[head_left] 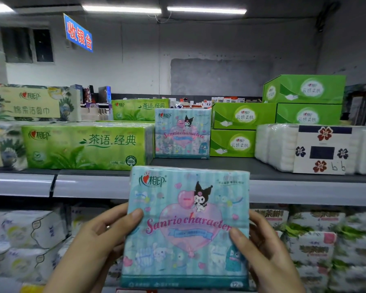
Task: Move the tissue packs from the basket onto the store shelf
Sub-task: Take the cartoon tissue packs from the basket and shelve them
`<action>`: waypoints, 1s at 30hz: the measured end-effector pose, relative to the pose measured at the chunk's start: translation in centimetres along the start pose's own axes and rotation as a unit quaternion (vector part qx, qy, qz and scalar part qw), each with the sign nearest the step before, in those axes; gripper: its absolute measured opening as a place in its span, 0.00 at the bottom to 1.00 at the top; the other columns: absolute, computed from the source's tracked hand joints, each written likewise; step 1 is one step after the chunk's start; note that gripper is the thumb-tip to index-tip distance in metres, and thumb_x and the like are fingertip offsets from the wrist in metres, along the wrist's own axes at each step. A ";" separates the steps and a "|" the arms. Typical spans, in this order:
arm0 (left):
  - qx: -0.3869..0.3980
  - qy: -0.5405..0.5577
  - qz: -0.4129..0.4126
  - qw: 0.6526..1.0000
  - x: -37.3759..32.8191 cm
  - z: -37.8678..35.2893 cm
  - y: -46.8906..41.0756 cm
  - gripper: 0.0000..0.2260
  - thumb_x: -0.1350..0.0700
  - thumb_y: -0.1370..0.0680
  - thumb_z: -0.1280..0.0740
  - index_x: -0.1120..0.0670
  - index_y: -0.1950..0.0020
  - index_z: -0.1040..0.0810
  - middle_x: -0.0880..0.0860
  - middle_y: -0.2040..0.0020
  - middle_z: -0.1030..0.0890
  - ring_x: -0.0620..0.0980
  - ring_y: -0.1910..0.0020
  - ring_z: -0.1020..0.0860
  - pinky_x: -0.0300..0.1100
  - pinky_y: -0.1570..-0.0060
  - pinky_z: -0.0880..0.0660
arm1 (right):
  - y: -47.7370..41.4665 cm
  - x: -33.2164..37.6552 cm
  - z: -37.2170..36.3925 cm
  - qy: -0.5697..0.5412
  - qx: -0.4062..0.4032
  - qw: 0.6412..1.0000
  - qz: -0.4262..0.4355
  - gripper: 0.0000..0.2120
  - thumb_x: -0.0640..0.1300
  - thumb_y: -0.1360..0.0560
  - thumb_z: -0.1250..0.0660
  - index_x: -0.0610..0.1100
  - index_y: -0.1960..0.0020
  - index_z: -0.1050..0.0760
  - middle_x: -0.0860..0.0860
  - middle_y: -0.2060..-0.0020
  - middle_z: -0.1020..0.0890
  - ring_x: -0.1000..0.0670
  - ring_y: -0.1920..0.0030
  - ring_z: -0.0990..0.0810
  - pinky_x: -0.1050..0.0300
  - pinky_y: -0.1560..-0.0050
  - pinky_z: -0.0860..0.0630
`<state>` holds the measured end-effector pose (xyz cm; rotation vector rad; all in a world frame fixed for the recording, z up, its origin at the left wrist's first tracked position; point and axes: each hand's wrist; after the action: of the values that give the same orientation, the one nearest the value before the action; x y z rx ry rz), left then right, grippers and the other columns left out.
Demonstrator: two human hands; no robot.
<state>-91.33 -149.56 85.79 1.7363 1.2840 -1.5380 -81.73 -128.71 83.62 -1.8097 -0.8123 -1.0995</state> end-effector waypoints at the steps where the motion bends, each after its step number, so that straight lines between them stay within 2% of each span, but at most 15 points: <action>1: 0.002 0.000 0.001 1.000 0.0 0.0 0.0 0.40 0.43 0.62 0.17 0.56 0.53 0.14 0.62 0.53 0.15 0.56 0.58 0.15 0.46 0.56 0.20 | 0.0 0.0 0.0 0.000 0.000 1.000 0.000 0.38 0.66 0.64 0.20 0.57 0.55 0.19 0.49 0.52 0.15 0.48 0.52 0.16 0.45 0.43 0.23; 10: 0.003 -0.008 0.008 1.000 0.1 -0.1 0.3 0.40 0.43 0.64 0.17 0.56 0.54 0.14 0.62 0.54 0.15 0.56 0.60 0.15 0.43 0.65 0.18 | 0.2 -0.2 0.3 -0.011 -0.001 1.000 -0.004 0.38 0.65 0.64 0.20 0.56 0.54 0.19 0.47 0.53 0.15 0.46 0.53 0.16 0.43 0.41 0.25; 12: 0.000 -0.009 0.005 1.000 0.1 -0.2 0.4 0.40 0.43 0.63 0.17 0.55 0.54 0.14 0.61 0.54 0.15 0.56 0.59 0.15 0.44 0.62 0.18 | 0.3 -0.3 0.4 -0.010 0.001 1.000 -0.001 0.38 0.65 0.63 0.20 0.57 0.54 0.19 0.48 0.52 0.15 0.47 0.53 0.16 0.45 0.43 0.23; 16: 0.000 -0.013 0.006 1.000 0.1 -0.1 0.5 0.40 0.42 0.61 0.17 0.55 0.51 0.14 0.62 0.51 0.15 0.58 0.55 0.16 0.50 0.51 0.23 | 0.5 -0.5 0.6 -0.010 0.004 1.000 0.003 0.38 0.65 0.64 0.20 0.58 0.54 0.19 0.49 0.53 0.15 0.50 0.54 0.16 0.53 0.48 0.20; 26: -0.001 -0.008 -0.005 1.000 -0.3 -0.3 0.4 0.40 0.42 0.59 0.17 0.56 0.49 0.15 0.62 0.50 0.16 0.60 0.52 0.16 0.51 0.51 0.20 | 0.1 0.0 0.8 -0.011 0.019 1.000 0.017 0.37 0.65 0.62 0.20 0.58 0.53 0.19 0.49 0.52 0.15 0.50 0.52 0.16 0.56 0.53 0.19; 28: 0.000 -0.017 -0.020 1.000 -0.8 -0.5 0.3 0.40 0.41 0.58 0.18 0.56 0.50 0.15 0.61 0.51 0.15 0.57 0.55 0.16 0.48 0.56 0.18 | -0.2 0.1 0.7 -0.009 0.017 1.000 0.025 0.37 0.65 0.61 0.20 0.58 0.52 0.19 0.49 0.52 0.15 0.49 0.51 0.16 0.51 0.49 0.19; 30: 0.004 -0.028 -0.037 0.999 -1.4 -0.7 0.2 0.38 0.40 0.58 0.18 0.55 0.51 0.15 0.60 0.53 0.15 0.53 0.60 0.15 0.41 0.65 0.19 | -0.5 0.3 0.5 -0.017 0.013 0.999 0.034 0.38 0.65 0.61 0.19 0.56 0.52 0.19 0.48 0.52 0.15 0.49 0.51 0.16 0.50 0.48 0.19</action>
<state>-90.67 -149.54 87.25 1.6567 1.3296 -1.6239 -81.85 -127.96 83.94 -1.8246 -0.7764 -1.0129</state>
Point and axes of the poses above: each hand's wrist, its own y-axis away from the middle knuckle, its own z-axis out of the back of the hand, x = y × z
